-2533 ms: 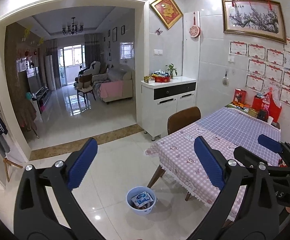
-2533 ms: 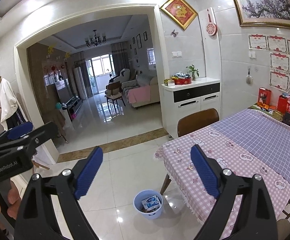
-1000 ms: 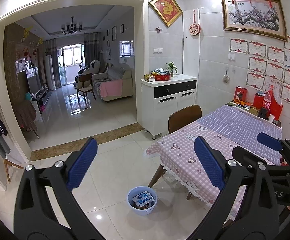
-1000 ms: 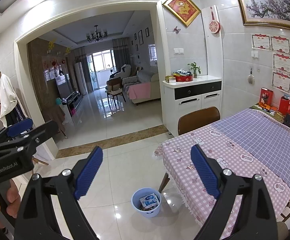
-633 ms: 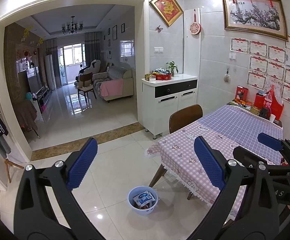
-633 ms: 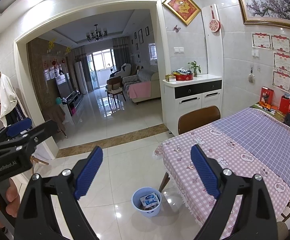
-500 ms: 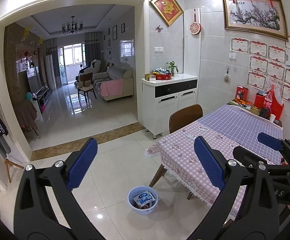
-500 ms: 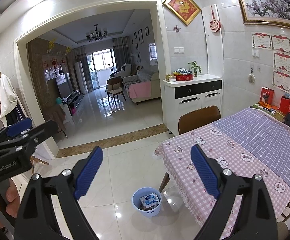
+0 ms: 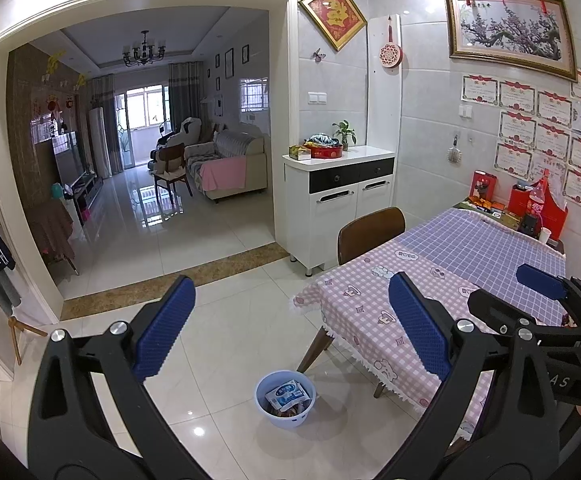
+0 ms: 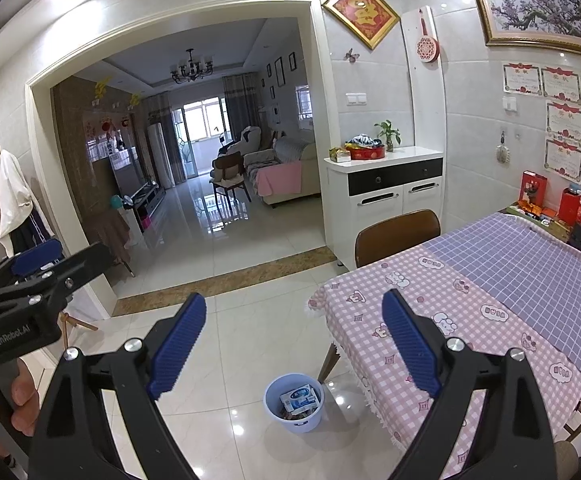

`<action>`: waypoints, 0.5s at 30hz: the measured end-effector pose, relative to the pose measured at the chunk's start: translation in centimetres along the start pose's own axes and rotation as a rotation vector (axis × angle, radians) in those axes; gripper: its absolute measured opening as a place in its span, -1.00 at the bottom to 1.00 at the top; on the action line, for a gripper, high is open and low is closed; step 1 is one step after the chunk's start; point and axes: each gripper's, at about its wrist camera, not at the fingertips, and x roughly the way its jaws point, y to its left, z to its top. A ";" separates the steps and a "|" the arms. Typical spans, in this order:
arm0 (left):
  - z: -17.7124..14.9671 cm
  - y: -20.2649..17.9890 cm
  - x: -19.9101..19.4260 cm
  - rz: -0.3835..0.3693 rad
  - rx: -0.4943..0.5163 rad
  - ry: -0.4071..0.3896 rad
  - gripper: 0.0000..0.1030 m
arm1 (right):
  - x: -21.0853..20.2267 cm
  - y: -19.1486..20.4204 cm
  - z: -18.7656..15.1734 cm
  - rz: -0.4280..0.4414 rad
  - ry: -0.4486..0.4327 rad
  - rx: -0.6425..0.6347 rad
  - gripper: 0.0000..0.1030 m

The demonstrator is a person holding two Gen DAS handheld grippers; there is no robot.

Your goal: Collect trash

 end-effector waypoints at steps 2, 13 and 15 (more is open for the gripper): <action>0.0 0.0 0.0 0.000 0.001 0.002 0.85 | 0.0 0.0 0.0 0.000 0.001 -0.001 0.71; -0.2 -0.1 0.1 -0.003 0.002 0.006 0.85 | 0.2 -0.4 -0.1 -0.002 0.009 0.004 0.71; -0.3 -0.1 0.2 -0.004 0.002 0.006 0.85 | 0.4 -0.5 0.0 -0.001 0.010 0.004 0.71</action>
